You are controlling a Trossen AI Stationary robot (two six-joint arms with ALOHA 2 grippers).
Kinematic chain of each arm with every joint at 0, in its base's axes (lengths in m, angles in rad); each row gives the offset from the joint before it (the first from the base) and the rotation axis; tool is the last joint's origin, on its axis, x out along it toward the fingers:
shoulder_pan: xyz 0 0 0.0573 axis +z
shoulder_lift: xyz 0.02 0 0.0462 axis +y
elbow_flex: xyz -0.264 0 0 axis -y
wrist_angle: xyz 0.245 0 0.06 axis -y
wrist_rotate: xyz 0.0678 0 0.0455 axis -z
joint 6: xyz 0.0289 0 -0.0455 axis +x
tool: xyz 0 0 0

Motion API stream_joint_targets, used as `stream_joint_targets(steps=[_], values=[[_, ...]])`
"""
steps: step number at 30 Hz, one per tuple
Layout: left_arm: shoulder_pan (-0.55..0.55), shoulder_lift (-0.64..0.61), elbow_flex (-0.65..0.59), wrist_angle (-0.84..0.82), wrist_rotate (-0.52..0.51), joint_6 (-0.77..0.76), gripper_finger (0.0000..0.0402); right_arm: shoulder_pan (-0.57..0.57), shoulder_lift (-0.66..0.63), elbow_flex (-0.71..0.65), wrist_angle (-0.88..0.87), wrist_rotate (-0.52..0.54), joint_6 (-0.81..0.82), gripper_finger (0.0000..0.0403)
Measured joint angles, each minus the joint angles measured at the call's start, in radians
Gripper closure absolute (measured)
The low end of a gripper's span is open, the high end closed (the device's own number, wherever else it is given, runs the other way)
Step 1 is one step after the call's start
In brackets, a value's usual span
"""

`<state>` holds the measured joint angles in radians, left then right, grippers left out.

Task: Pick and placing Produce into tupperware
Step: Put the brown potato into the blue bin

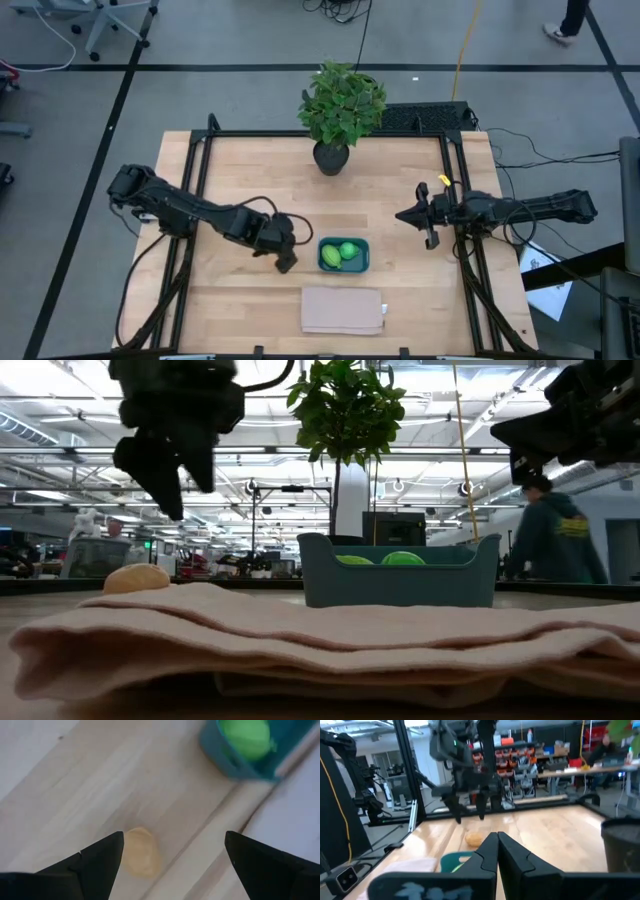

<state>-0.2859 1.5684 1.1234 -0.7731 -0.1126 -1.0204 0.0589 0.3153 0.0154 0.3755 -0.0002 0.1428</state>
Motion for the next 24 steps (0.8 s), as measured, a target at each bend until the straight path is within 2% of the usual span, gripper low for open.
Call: stream_joint_targets(steps=[5,9,12,24], values=[[0.004,0.0,0.004,-0.004,-0.002,-0.203,0.0048,0.0,0.0,0.0,-0.046,-0.001,0.031,0.0403],[-0.011,0.0,0.004,-0.009,0.004,-0.289,0.0048,0.0,0.0,0.0,-0.062,-0.001,0.032,0.0403],[-0.012,0.0,0.004,-0.011,0.039,-0.312,0.0048,0.0,0.0,0.0,-0.061,-0.002,0.032,0.0403],[0.0,0.019,0.003,-0.095,0.053,-0.343,0.0031,0.0,0.0,0.0,-0.091,-0.002,0.026,0.0403]])
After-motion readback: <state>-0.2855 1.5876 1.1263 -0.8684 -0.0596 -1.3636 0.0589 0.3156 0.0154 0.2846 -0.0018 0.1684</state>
